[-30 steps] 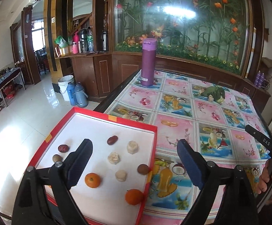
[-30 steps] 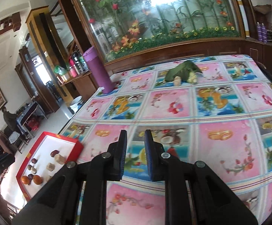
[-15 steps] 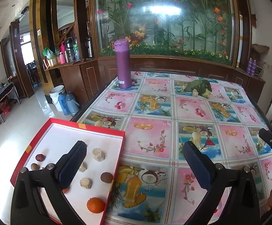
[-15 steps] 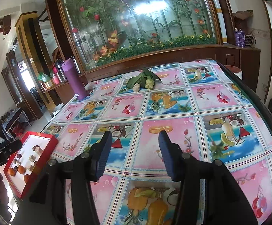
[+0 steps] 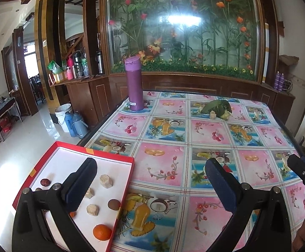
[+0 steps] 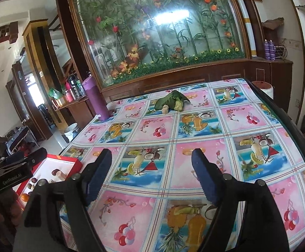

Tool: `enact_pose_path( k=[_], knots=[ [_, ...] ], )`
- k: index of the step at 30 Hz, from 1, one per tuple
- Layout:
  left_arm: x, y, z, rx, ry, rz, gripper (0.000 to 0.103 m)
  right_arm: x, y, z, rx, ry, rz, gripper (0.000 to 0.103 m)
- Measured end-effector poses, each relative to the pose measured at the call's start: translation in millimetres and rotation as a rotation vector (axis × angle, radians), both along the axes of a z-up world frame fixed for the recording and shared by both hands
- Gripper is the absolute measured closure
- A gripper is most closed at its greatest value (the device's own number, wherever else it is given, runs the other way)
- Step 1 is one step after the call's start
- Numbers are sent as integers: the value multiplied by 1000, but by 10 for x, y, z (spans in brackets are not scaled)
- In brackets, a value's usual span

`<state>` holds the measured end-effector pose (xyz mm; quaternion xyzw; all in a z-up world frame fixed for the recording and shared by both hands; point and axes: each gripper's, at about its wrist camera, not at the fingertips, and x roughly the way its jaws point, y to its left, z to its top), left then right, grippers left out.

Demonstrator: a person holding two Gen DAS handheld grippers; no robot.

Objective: Organize fruits

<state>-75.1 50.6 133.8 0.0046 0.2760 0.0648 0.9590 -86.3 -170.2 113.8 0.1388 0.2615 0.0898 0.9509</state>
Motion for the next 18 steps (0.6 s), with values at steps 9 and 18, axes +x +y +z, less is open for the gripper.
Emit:
enact_pose_path(
  k=[9, 18],
  knots=[
    [-166, 17, 5, -1, -12, -38, 0, -211, 124, 109, -35, -53, -19, 2],
    [-272, 152, 16, -4, -12, -50, 0, -345, 320, 234, -28, -109, -16, 0]
  ],
)
